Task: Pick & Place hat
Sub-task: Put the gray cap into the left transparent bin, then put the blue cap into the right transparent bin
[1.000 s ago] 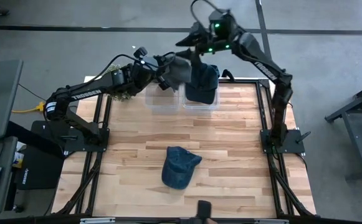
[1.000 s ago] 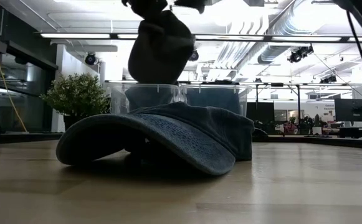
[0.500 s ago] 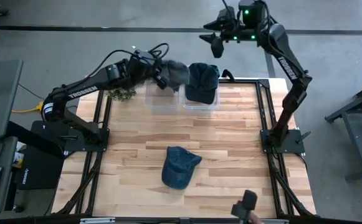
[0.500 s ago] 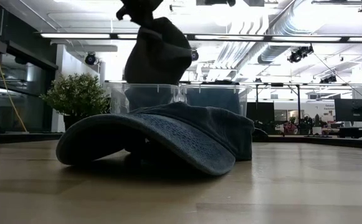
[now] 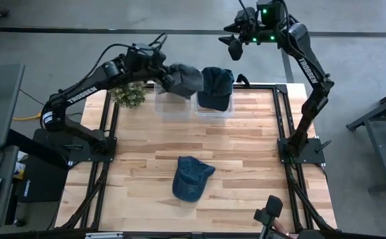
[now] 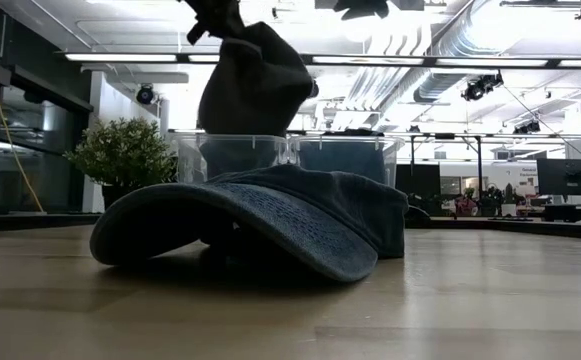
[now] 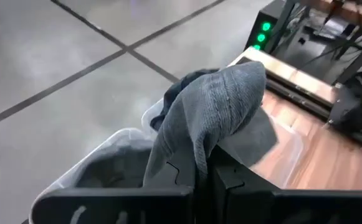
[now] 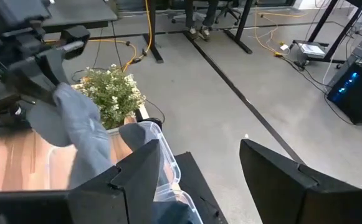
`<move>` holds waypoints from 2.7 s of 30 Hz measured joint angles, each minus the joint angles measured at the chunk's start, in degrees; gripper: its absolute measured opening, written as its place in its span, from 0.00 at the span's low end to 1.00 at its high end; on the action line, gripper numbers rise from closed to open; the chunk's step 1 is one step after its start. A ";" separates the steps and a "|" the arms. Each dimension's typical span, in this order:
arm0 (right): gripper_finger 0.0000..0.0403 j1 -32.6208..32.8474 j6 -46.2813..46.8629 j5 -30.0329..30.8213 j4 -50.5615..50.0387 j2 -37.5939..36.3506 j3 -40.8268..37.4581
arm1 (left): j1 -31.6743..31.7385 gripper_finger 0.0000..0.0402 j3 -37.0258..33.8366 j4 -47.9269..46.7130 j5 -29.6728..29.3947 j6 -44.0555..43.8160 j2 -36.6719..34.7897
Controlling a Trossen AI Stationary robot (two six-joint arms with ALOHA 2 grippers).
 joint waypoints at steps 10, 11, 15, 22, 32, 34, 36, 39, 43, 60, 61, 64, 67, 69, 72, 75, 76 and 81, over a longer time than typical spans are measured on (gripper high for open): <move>0.54 -0.31 0.00 1.77 0.04 0.02 -0.17 | 0.34 0.00 0.00 -5.60 2.57 -2.80 -2.04; 0.54 -0.31 0.00 1.78 0.04 0.02 -0.17 | 0.56 0.00 -0.03 -6.41 2.13 -2.80 -2.13; 0.54 -0.31 0.00 1.92 0.04 0.02 -0.17 | 2.05 0.00 -0.59 -6.38 3.97 -2.94 -1.89; 0.54 -0.29 0.11 1.93 0.04 0.04 -0.17 | 2.94 0.00 -5.28 -2.39 3.96 -5.19 -0.22; 0.54 -0.27 1.11 1.92 0.12 0.07 -0.17 | 5.27 0.00 -12.26 4.08 -0.90 -7.73 -0.46; 0.53 -0.25 1.11 1.88 0.12 0.07 -0.17 | 5.30 0.00 -13.80 4.06 -3.57 -7.47 -0.45; 0.53 -0.25 1.11 1.73 0.15 0.07 -0.17 | 5.31 0.00 -15.15 4.96 -5.95 -7.05 -0.42; 0.52 -0.10 1.11 1.75 0.49 0.13 -0.17 | 5.27 0.00 -16.79 5.20 -8.50 -6.94 -0.42; 0.53 0.35 1.11 1.74 0.53 0.47 -0.17 | 5.17 0.01 -18.83 6.92 -10.78 -6.85 -0.42; 0.53 2.20 -0.76 2.79 2.97 1.18 -1.79 | 5.16 0.06 -20.60 10.75 -14.21 -0.61 4.91; 0.53 1.93 -1.04 2.76 2.95 1.20 -1.79 | 5.16 0.09 -20.60 11.19 -14.23 -0.07 4.91; 0.53 1.57 -1.78 2.79 2.94 1.20 -1.79 | 5.16 0.19 -20.60 11.58 -14.23 2.91 4.91; 0.53 1.29 -2.15 2.74 2.97 1.20 -1.79 | 5.16 0.31 -20.22 12.13 -14.50 4.98 4.91; 0.53 1.20 -2.48 2.45 2.82 1.20 -1.79 | 5.16 0.39 -19.29 11.90 -14.59 5.80 4.91; 0.54 0.70 -3.30 1.49 2.02 1.20 -1.79 | 5.14 0.50 -17.08 11.27 -14.31 7.21 4.91; 0.54 0.07 -3.43 -0.49 1.40 1.22 -1.79 | 5.16 0.59 -14.29 9.42 -14.40 7.80 4.91; 0.54 -0.08 -3.43 -0.90 1.20 1.22 -1.79 | 5.16 0.61 -13.32 8.19 -14.21 7.81 4.91; 0.54 -0.81 -5.14 -1.07 -0.84 1.22 -1.79 | 5.14 0.67 -8.31 -0.66 -13.29 7.80 4.91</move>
